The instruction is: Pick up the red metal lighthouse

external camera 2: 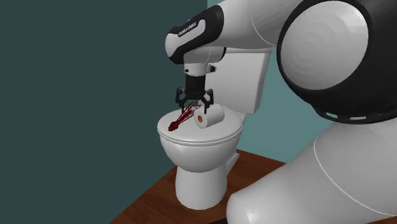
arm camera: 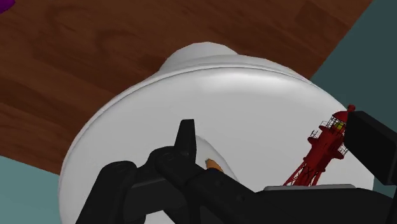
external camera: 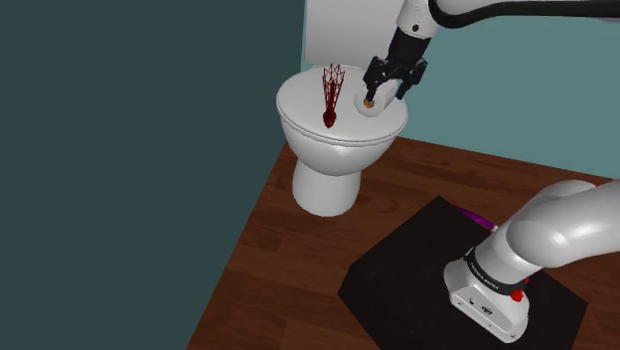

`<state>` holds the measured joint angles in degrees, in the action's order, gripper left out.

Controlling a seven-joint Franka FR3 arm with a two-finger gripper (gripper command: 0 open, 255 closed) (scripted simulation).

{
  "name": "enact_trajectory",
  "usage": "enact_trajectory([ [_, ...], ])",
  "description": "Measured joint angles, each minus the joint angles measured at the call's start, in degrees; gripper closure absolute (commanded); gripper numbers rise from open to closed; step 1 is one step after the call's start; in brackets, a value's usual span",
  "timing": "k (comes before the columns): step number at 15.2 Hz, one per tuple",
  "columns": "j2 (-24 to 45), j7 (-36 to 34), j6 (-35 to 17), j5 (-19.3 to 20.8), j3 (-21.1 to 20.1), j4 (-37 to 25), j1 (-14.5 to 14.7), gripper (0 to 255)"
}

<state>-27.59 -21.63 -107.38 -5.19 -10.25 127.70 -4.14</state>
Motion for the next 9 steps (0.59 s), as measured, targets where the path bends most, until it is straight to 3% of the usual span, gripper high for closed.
enact_trajectory([
  [9, 19.40, -16.98, -7.30, 8.82, -5.96, -13.41, -3.79, 0],
])
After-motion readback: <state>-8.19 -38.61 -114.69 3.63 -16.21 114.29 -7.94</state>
